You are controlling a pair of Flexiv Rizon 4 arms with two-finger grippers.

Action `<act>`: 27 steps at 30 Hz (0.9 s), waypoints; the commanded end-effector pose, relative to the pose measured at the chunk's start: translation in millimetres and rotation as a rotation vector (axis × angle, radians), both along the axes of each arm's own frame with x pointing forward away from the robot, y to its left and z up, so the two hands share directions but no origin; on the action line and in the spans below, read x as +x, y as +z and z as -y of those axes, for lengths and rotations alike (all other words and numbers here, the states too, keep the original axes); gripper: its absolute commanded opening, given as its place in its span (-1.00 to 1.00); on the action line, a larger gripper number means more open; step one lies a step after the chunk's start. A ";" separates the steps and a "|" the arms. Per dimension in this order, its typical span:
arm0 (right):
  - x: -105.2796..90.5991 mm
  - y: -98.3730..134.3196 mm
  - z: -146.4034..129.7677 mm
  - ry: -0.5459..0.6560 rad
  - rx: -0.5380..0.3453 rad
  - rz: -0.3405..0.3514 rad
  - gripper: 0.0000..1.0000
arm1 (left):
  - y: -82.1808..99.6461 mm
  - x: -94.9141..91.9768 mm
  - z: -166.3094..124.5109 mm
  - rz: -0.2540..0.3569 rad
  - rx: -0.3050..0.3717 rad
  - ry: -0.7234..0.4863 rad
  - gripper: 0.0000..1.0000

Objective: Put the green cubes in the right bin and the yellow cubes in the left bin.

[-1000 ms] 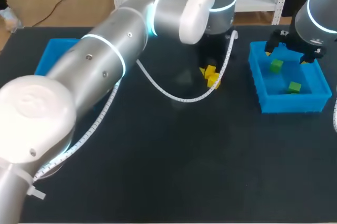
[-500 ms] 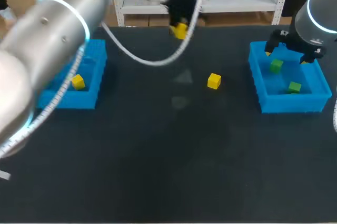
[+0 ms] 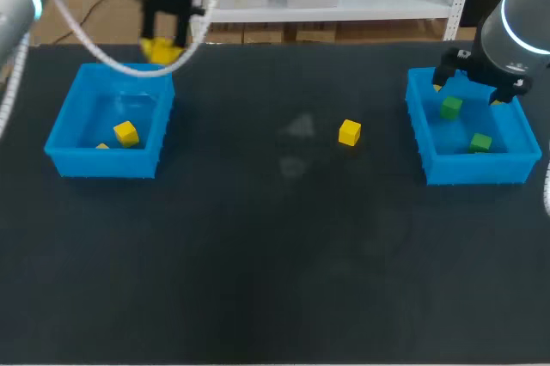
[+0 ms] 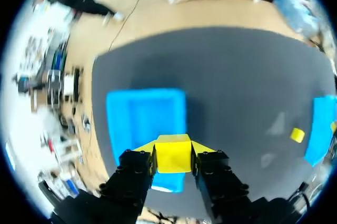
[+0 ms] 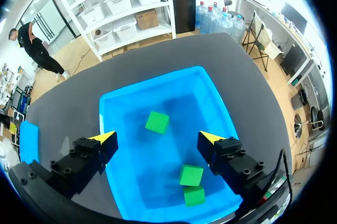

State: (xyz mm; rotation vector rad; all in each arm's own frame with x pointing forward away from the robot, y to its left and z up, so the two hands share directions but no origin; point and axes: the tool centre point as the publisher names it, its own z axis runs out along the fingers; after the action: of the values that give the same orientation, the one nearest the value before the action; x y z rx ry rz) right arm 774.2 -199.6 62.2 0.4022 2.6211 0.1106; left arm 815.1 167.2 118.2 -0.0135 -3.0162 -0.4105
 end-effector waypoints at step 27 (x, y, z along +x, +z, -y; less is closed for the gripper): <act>-0.7 -0.7 -0.3 -0.002 -0.001 0.004 1.00 | 9.6 -57.7 20.4 0.548 -0.269 -0.278 1.00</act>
State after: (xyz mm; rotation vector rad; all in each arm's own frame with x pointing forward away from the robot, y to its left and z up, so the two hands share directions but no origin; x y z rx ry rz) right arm 774.2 -199.6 62.2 0.4023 2.6211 0.1106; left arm 762.4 173.5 115.7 -0.1948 -2.9321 -0.0852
